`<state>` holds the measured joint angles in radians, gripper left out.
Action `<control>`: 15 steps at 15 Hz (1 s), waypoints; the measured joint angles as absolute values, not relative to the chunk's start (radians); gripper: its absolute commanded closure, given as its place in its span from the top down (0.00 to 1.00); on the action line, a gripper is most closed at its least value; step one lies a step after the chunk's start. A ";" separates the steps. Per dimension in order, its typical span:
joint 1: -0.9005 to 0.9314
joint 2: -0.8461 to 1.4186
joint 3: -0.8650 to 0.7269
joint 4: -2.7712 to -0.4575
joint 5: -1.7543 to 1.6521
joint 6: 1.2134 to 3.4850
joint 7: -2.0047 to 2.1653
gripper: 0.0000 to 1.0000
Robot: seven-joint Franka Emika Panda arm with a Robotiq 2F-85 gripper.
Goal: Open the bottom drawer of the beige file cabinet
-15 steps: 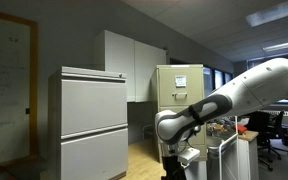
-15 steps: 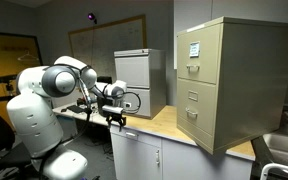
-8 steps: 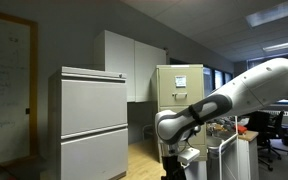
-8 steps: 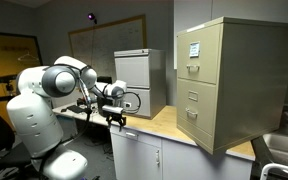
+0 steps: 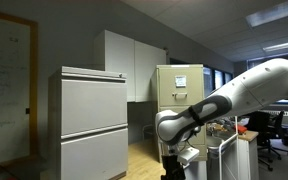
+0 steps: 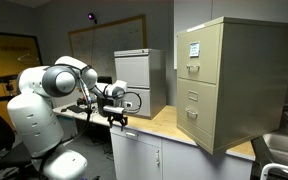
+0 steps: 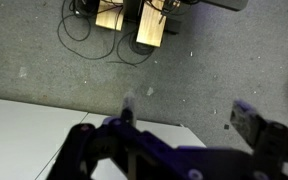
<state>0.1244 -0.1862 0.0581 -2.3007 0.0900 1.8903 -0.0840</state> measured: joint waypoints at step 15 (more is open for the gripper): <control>-0.028 -0.085 -0.004 -2.005 -0.186 2.195 -0.049 1.00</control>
<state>-0.0284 -0.0848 -0.0036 -2.0047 -0.1855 2.1955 -0.0492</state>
